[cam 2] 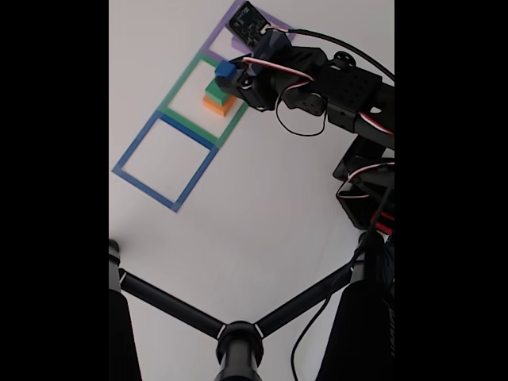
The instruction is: Tower of hanoi
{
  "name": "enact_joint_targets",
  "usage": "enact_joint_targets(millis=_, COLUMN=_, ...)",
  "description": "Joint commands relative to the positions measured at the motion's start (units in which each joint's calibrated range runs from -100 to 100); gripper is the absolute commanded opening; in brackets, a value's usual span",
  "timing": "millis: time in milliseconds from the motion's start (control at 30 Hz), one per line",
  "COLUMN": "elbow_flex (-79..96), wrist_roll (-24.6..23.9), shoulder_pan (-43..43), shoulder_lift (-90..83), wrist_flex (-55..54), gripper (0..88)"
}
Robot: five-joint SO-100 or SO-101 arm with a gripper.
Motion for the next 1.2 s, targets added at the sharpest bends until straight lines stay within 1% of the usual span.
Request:
enact_joint_targets(millis=0, elbow_flex=3.2, wrist_roll=0.6, shoulder_pan=0.1, shoulder_lift=1.1, wrist_flex=-10.3, gripper=4.6)
enact_joint_targets(millis=167, elbow_flex=7.3, wrist_roll=0.6, shoulder_pan=0.1, shoulder_lift=3.4, wrist_flex=-17.9, gripper=4.6)
enact_joint_targets(millis=433, elbow_flex=8.2, wrist_roll=0.6, shoulder_pan=0.4, shoulder_lift=10.7, wrist_flex=-27.5, gripper=4.6)
enact_joint_targets(millis=833, elbow_flex=12.2, wrist_roll=0.6, shoulder_pan=-0.3, shoulder_lift=14.7, wrist_flex=-35.8, gripper=4.7)
enact_joint_targets(millis=1167, elbow_flex=12.2, wrist_roll=0.6, shoulder_pan=-0.9, shoulder_lift=17.3, wrist_flex=-38.5, gripper=5.0)
